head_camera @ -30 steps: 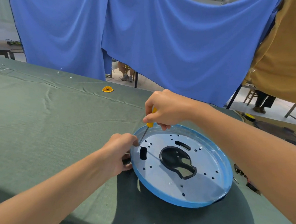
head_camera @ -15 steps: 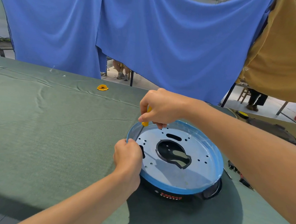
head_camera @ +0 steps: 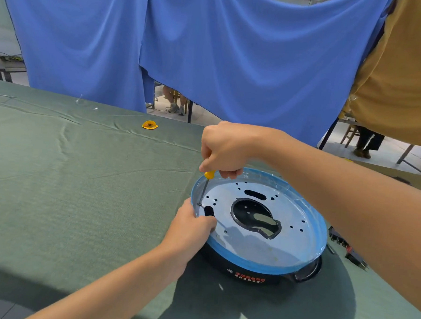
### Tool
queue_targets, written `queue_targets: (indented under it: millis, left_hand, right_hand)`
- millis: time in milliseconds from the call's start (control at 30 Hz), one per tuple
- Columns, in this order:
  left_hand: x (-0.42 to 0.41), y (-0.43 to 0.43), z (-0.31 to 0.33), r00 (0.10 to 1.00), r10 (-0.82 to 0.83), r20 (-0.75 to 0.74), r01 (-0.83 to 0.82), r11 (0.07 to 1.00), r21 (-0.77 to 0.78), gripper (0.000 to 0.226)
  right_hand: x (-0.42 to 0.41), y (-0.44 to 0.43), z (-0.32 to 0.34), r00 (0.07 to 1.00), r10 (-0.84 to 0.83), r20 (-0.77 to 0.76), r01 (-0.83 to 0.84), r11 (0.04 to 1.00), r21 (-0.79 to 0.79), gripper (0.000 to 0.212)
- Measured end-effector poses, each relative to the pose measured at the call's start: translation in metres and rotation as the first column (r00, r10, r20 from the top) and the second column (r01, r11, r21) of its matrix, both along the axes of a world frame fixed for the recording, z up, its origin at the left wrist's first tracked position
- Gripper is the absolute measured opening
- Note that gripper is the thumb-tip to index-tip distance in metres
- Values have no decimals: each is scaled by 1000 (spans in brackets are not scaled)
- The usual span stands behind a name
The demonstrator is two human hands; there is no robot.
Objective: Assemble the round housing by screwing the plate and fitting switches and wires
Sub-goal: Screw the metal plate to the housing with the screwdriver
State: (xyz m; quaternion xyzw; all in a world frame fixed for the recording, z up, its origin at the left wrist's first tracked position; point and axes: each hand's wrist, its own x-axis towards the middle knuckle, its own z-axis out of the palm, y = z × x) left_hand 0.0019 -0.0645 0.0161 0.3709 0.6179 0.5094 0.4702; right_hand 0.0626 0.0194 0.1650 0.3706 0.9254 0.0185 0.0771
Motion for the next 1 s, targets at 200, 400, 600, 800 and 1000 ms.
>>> queue_targets:
  millis: [200, 400, 600, 800, 1000]
  left_hand:
    - [-2, 1, 1, 1000, -2, -14, 2, 1000, -2, 37]
    - [-2, 4, 0, 999, 29, -30, -29, 1000, -7, 32]
    - [1, 5, -1, 998, 63, -25, -63, 998, -20, 34]
    - [3, 4, 1, 998, 64, -17, -64, 997, -32, 32]
    - [4, 4, 2, 998, 63, -21, -64, 997, -37, 32]
  right_hand:
    - [-12, 1, 2, 996, -45, 75, 46, 999, -20, 30]
    - [-11, 4, 1, 999, -45, 18, 45, 999, -1, 26]
    - [-11, 4, -1, 993, -111, 28, 112, 993, -28, 42]
    - [-5, 0, 3, 999, -20, -34, 19, 999, -33, 14]
    - [-7, 1, -4, 999, -45, -15, 46, 997, 55, 34]
